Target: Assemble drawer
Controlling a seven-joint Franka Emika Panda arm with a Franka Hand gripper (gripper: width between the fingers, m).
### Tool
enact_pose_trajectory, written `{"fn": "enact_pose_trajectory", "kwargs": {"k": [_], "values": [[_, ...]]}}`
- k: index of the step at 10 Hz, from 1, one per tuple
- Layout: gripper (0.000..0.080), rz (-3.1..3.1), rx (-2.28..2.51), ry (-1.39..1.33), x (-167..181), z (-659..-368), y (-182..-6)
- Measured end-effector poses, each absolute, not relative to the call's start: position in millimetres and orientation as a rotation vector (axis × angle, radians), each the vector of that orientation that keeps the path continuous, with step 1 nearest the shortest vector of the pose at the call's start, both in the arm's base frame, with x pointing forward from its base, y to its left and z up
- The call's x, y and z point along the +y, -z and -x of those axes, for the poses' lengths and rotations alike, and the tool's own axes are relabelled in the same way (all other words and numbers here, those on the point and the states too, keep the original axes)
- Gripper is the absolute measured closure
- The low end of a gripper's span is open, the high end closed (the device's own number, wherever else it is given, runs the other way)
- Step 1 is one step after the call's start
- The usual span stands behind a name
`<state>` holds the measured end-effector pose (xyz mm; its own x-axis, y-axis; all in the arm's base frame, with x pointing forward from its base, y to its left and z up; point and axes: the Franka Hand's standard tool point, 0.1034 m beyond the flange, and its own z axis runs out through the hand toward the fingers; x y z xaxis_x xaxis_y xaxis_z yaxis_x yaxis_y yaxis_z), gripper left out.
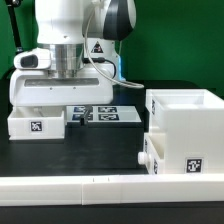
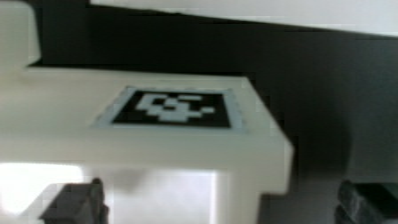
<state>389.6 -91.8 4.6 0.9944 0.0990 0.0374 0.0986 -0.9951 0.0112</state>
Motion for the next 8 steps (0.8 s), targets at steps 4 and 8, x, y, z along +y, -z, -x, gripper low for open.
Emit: {"fn": "enact_pose_trajectory", "kwargs": {"k": [4, 8], "values": [[0.0563, -3.128, 0.157, -0.059, -91.7, -389.7, -4.6], [0.0759, -3.128, 0.16, -0.059, -91.6, -389.8, -4.6]]}}
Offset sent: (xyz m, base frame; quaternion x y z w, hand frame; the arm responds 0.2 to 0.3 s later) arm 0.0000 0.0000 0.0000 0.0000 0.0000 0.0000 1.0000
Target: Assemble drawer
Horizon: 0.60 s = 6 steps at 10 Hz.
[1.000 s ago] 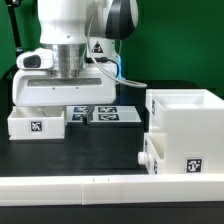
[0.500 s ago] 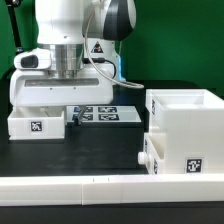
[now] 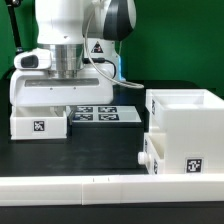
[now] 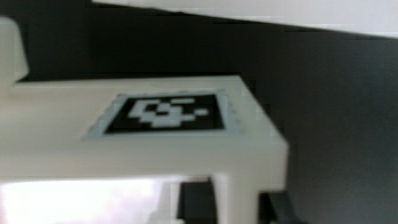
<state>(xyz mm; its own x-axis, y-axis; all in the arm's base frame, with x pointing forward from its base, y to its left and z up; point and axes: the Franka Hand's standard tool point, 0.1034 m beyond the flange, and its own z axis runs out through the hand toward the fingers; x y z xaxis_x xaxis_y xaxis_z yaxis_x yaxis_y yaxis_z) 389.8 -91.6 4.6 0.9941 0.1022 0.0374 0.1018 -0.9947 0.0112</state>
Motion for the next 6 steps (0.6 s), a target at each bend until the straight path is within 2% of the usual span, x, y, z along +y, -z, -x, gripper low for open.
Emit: {"fn": "enact_pose_trajectory", "kwargs": {"k": [4, 6], "values": [[0.0759, -3.131, 0.173, -0.049, -88.9, -390.4, -5.6], [0.0758, -3.148, 0.269, 0.001, -64.6, -403.9, -28.7]]}}
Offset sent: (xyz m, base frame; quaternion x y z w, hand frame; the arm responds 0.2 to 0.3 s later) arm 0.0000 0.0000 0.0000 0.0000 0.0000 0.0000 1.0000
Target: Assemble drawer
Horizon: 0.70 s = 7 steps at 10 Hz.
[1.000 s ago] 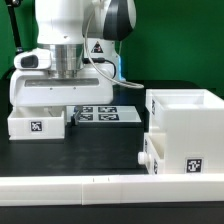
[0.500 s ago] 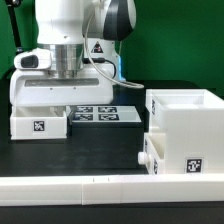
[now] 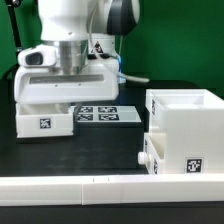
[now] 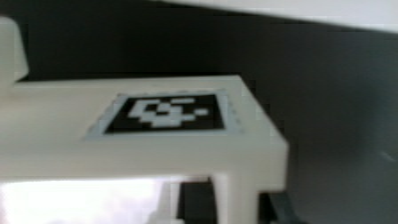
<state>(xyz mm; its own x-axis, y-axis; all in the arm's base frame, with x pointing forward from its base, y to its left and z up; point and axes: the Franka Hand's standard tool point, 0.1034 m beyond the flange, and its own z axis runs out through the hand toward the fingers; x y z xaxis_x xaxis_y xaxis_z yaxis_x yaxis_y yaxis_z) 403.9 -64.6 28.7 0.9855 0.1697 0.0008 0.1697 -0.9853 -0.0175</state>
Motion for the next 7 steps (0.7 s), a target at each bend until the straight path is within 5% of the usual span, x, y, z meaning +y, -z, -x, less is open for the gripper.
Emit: {"fn": "enact_pose_trajectory", "kwargs": {"k": [3, 7], "values": [[0.0758, 3.049, -0.457, -0.091, -53.2, -430.9, -61.3], [0.0758, 2.994, -0.737, -0.072, -54.9, -430.2, -57.6]]}}
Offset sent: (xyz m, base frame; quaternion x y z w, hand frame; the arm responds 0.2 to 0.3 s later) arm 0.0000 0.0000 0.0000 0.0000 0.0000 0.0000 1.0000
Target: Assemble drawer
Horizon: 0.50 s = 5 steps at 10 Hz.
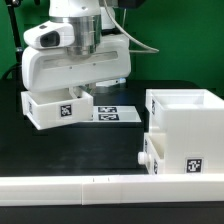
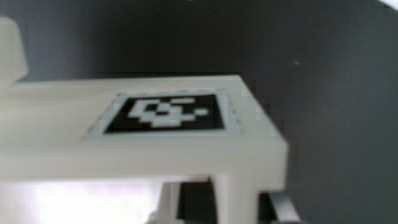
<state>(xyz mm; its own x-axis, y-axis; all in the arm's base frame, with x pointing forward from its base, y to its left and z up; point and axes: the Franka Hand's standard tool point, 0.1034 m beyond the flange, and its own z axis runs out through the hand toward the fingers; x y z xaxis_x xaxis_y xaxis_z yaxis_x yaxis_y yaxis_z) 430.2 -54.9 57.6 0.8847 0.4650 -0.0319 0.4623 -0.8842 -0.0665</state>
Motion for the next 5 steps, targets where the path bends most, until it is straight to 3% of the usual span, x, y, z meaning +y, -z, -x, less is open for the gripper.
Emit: {"fn": "enact_pose_trajectory", "kwargs": {"k": [5], "values": [[0.0758, 2.686, -1.59, -0.032, -61.2, -470.7, -63.1]]}}
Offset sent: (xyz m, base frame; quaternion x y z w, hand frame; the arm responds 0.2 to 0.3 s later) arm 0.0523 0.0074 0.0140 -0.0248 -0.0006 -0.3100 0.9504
